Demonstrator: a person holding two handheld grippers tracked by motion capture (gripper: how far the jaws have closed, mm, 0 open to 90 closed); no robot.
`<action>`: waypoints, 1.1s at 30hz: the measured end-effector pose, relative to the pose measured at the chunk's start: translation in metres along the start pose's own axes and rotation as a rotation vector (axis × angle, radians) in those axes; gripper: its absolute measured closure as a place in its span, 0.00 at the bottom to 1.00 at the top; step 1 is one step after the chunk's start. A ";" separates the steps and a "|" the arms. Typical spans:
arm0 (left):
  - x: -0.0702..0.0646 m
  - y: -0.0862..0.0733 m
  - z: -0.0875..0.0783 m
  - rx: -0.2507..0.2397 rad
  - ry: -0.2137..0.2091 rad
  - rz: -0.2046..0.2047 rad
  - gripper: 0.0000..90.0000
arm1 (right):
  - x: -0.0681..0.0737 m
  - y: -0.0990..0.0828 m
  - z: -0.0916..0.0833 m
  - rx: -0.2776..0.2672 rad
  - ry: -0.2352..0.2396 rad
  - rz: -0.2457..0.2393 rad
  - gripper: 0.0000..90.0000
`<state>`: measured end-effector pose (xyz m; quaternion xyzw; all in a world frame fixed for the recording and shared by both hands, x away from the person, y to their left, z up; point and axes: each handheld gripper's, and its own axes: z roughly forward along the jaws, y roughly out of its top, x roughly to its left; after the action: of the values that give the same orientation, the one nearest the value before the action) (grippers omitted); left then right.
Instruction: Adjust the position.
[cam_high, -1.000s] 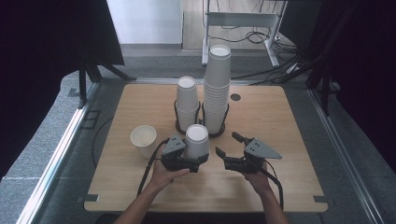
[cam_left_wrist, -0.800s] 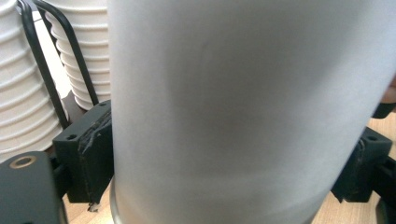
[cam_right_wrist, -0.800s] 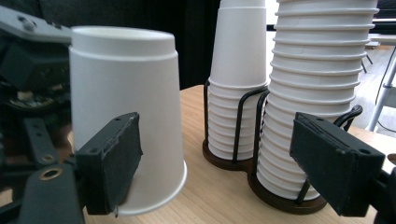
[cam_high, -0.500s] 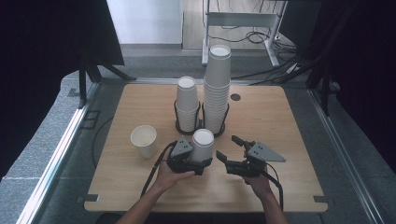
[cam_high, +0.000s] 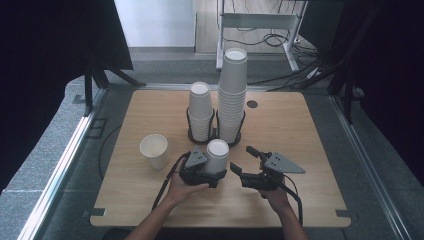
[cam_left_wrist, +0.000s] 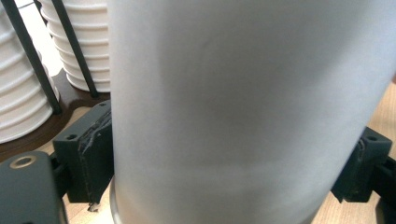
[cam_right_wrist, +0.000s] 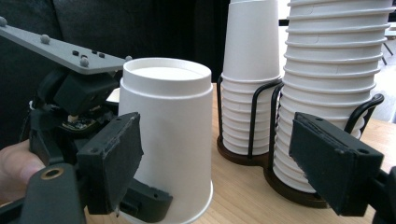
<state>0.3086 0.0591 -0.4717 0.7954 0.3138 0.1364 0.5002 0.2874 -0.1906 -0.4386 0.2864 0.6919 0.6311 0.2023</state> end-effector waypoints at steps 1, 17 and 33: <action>-0.001 0.000 0.001 0.003 0.001 0.005 0.13 | 0.001 0.000 0.001 0.004 0.000 0.000 0.19; -0.008 -0.002 0.005 0.021 0.011 0.045 0.13 | 0.010 -0.007 0.014 0.045 0.017 -0.004 0.16; -0.020 -0.007 0.014 0.043 0.008 0.082 0.13 | 0.015 -0.012 0.023 0.075 0.041 0.000 0.15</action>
<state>0.2979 0.0390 -0.4823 0.8176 0.2859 0.1530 0.4759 0.2892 -0.1636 -0.4520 0.2808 0.7190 0.6107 0.1770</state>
